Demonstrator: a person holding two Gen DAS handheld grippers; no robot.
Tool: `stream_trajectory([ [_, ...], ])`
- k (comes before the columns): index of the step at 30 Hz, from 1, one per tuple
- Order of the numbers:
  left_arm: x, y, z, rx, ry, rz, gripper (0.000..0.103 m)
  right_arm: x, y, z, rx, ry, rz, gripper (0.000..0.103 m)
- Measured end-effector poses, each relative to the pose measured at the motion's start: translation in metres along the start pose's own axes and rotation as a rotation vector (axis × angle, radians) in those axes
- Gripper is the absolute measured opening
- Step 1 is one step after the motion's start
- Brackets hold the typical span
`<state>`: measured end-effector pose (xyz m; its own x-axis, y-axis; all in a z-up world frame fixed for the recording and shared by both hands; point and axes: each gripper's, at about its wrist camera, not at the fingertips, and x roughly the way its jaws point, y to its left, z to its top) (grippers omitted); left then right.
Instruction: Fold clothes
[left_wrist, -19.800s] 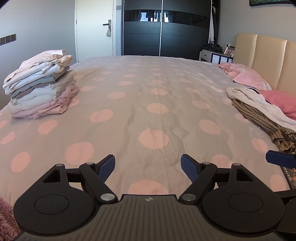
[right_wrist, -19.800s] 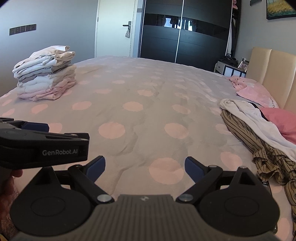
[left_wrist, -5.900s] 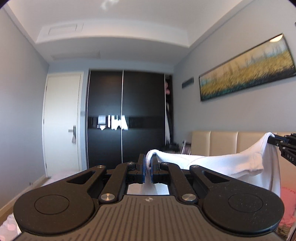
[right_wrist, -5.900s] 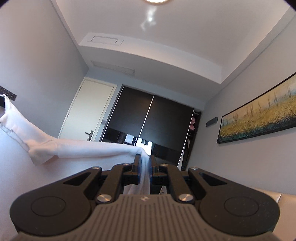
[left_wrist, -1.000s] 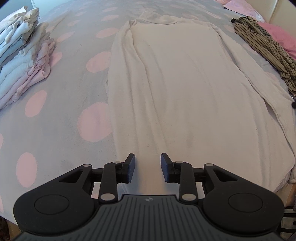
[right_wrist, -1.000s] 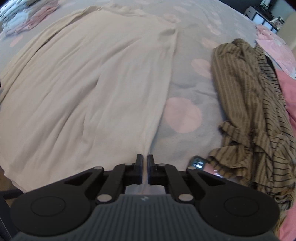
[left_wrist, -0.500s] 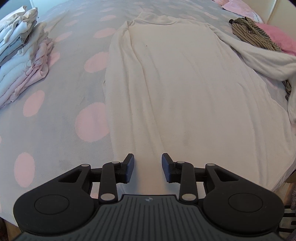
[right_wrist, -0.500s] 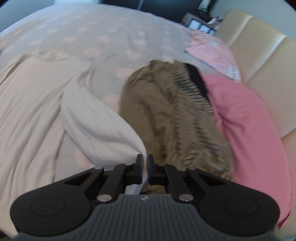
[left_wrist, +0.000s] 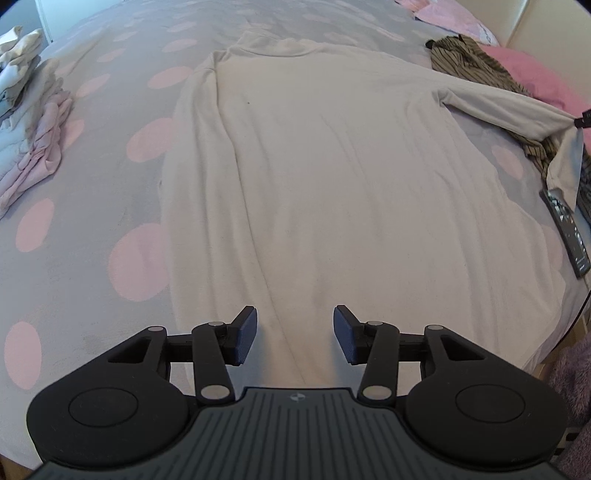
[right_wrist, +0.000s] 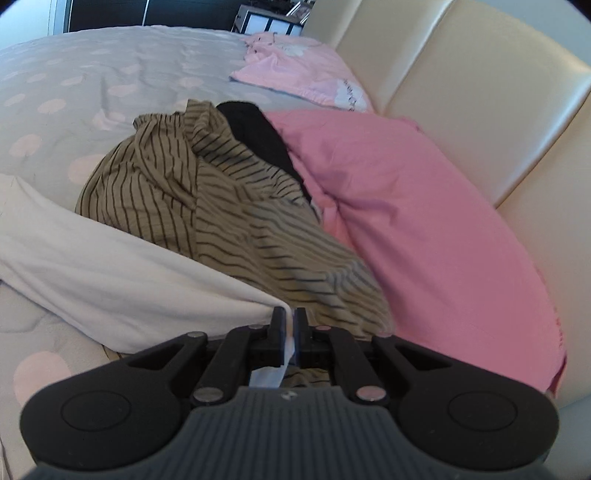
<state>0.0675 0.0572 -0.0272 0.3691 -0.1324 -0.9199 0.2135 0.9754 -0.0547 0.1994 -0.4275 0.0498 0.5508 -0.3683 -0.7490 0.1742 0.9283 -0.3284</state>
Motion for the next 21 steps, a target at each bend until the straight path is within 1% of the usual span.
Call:
stream_trajectory([
  [3,0.007,-0.003,-0.002,0.009,0.031,0.013,0.044,-0.006,0.007,-0.003,-0.019,0.000,0.006,0.010],
  [6,0.016,-0.003,-0.006,0.012,0.067,0.028,0.042,-0.024,0.016,-0.005,-0.064,-0.045,0.025,0.016],
  [7,0.019,-0.002,-0.007,0.017,0.076,0.028,0.040,-0.031,0.019,-0.005,-0.073,-0.065,0.036,0.022],
  [8,0.022,-0.002,-0.007,0.025,0.084,0.029,0.030,-0.038,0.023,-0.006,-0.082,-0.085,0.047,0.027],
  [9,0.025,-0.001,-0.007,0.038,0.093,0.036,0.023,-0.044,0.026,-0.007,-0.093,-0.103,0.059,0.028],
  [10,0.027,-0.001,-0.008,0.053,0.097,0.049,0.020,-0.050,0.030,-0.007,-0.108,-0.118,0.069,0.029],
  [11,0.028,0.000,-0.008,0.066,0.099,0.061,0.012,-0.057,0.035,-0.008,-0.123,-0.133,0.080,0.029],
  [13,0.026,0.002,-0.008,0.065,0.096,0.067,0.006,-0.068,0.043,-0.010,-0.151,-0.157,0.097,0.030],
  [14,0.024,0.003,-0.009,0.059,0.091,0.066,0.002,-0.073,0.047,-0.012,-0.164,-0.164,0.106,0.032],
  [16,0.017,0.007,-0.010,0.040,0.063,0.067,0.001,-0.082,0.055,-0.015,-0.189,-0.175,0.122,0.035],
  [19,-0.006,0.017,-0.009,-0.007,-0.017,0.043,0.001,-0.091,0.061,-0.019,-0.222,-0.183,0.137,0.038],
  [21,-0.022,0.027,-0.009,-0.058,-0.070,0.035,0.000,-0.095,0.063,-0.023,-0.231,-0.185,0.137,0.038],
])
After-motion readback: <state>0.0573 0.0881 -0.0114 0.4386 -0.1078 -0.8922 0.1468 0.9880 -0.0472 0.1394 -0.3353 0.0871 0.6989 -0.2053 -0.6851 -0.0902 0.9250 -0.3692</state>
